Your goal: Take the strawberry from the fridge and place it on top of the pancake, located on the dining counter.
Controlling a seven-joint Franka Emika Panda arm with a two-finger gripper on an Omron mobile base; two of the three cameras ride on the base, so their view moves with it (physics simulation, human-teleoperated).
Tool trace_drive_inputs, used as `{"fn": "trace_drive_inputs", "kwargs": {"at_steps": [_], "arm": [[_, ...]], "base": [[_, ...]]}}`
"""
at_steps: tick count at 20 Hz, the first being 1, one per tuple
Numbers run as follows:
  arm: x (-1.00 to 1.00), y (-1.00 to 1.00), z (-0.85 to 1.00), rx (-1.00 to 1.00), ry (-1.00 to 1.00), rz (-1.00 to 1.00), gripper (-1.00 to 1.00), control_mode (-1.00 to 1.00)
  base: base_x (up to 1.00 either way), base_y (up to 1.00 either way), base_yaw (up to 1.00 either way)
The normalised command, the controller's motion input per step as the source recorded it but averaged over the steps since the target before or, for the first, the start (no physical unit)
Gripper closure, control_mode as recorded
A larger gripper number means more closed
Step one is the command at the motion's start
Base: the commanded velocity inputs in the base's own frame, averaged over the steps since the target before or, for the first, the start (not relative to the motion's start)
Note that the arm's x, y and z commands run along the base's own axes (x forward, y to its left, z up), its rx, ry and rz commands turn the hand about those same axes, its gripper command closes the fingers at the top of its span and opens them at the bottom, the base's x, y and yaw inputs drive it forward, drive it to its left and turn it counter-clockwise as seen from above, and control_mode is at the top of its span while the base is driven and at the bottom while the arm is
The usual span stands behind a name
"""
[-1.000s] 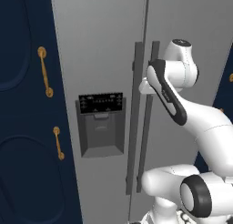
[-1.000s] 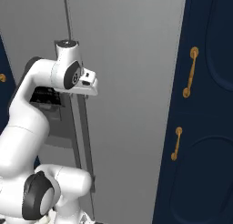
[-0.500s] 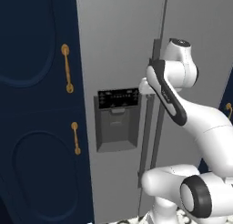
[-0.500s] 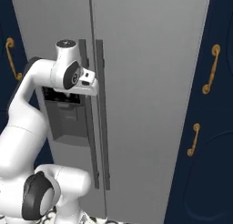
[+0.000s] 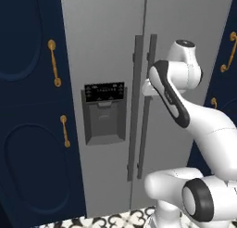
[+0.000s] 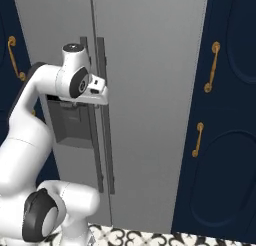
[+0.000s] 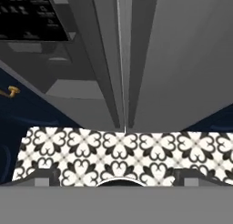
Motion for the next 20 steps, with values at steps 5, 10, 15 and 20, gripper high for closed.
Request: {"fn": "trace_drive_inputs", "kwargs": {"at_steps": [5,10,15,20], "arm": [[0.00,0.00,0.00,0.00,0.00,0.00,-1.00,1.00],[0.00,0.00,0.00,0.00,0.00,0.00,-1.00,1.00],[0.00,0.00,0.00,-0.01,-0.04,0.00,-1.00,-1.00],[0.61,-0.10,-0.19,-0.05,-0.22,-0.12,-1.00,-1.00]], "base": [[-0.43,-0.04,-0.01],[-0.68,0.00,-0.02],[-0.26,0.00,-0.01],[0.00,0.00,0.00]]}}
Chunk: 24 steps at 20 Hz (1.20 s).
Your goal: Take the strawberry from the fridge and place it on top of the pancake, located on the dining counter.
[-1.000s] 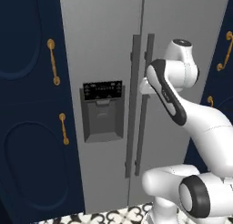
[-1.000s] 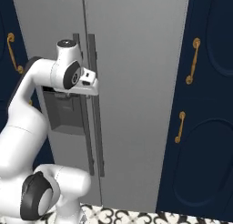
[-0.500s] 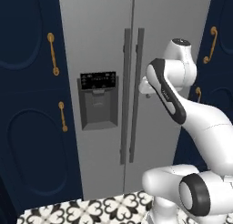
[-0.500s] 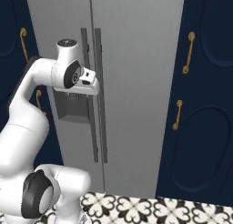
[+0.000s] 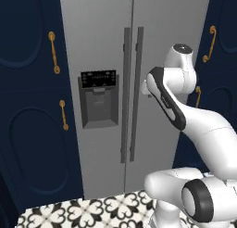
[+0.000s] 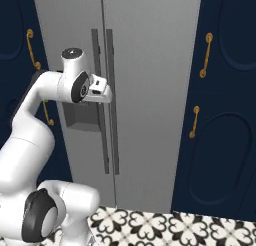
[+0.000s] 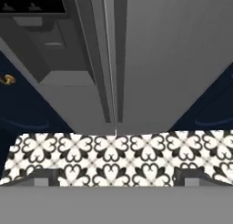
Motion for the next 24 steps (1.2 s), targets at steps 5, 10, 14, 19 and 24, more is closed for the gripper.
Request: {"fn": "trace_drive_inputs", "kwargs": {"at_steps": [5,10,14,19,24], "arm": [[0.84,0.00,-0.08,-0.01,-0.25,-0.14,-1.00,-1.00],[0.76,-0.01,0.00,0.00,-0.27,-0.02,-1.00,-1.00],[0.76,-0.33,0.02,0.00,0.01,0.20,-1.00,-1.00],[0.43,-0.13,0.00,0.00,0.01,0.13,-1.00,-1.00],[0.35,0.11,0.04,-0.03,0.00,-0.01,-1.00,-1.00]], "base": [[0.00,0.00,0.00],[0.00,0.00,0.00],[0.00,0.00,0.00],[0.00,0.00,0.00],[0.00,0.00,0.00]]}}
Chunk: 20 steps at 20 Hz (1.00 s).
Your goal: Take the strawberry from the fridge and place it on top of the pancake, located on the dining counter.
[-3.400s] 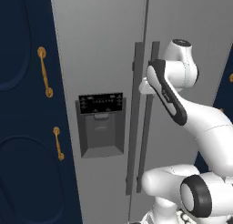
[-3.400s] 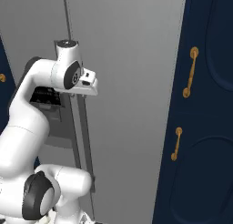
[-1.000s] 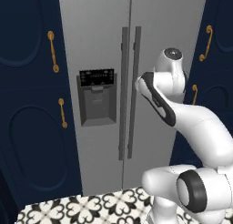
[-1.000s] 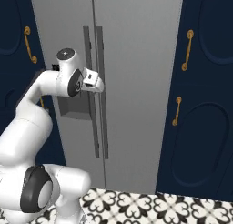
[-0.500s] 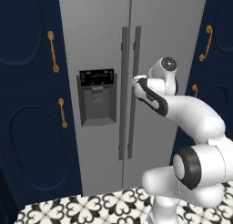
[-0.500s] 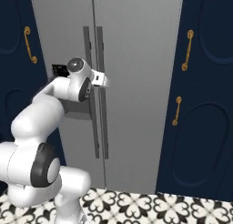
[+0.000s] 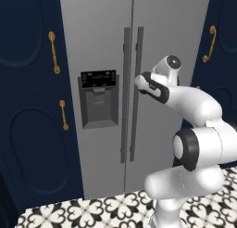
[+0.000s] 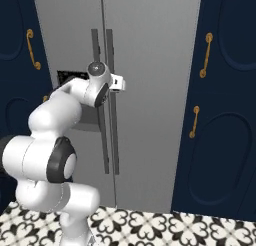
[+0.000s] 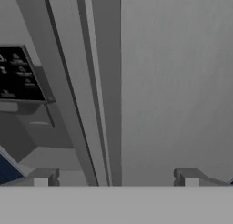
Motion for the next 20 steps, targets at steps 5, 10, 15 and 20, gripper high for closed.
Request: {"fn": "trace_drive_inputs", "kwargs": {"at_steps": [5,10,15,20], "arm": [[0.23,0.11,0.14,-0.02,0.00,-0.06,-1.00,-1.00],[0.08,0.04,0.26,0.00,0.00,-0.08,-1.00,-1.00],[0.27,0.00,0.18,0.00,-0.03,-0.05,-1.00,-1.00],[0.17,0.00,0.08,0.00,-0.20,-0.01,-1.00,-1.00]], "base": [[0.00,0.00,0.00],[0.00,0.00,0.00],[0.00,0.00,0.00],[0.00,0.00,0.00]]}}
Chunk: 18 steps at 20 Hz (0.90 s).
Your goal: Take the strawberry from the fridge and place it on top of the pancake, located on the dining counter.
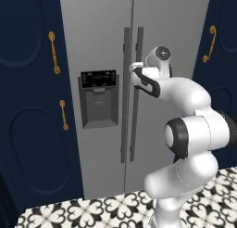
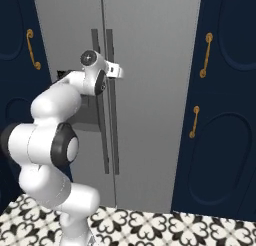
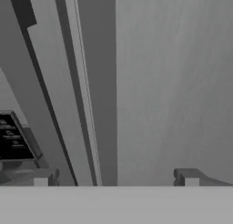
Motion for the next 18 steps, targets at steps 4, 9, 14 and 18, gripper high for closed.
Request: {"fn": "trace_drive_inputs", "kwargs": {"at_steps": [4,9,14,18], "arm": [[0.20,0.00,0.00,0.00,-0.13,0.00,-1.00,-1.00],[0.37,-0.01,0.00,0.00,-0.07,0.00,-1.00,-1.00],[0.38,-0.10,0.00,0.00,0.00,0.03,-1.00,-1.00],[0.29,-0.11,0.00,0.00,0.00,0.05,-1.00,-1.00]], "base": [[0.00,0.00,0.00],[0.00,0.00,0.00],[0.00,0.00,0.00],[0.00,0.00,0.00]]}}
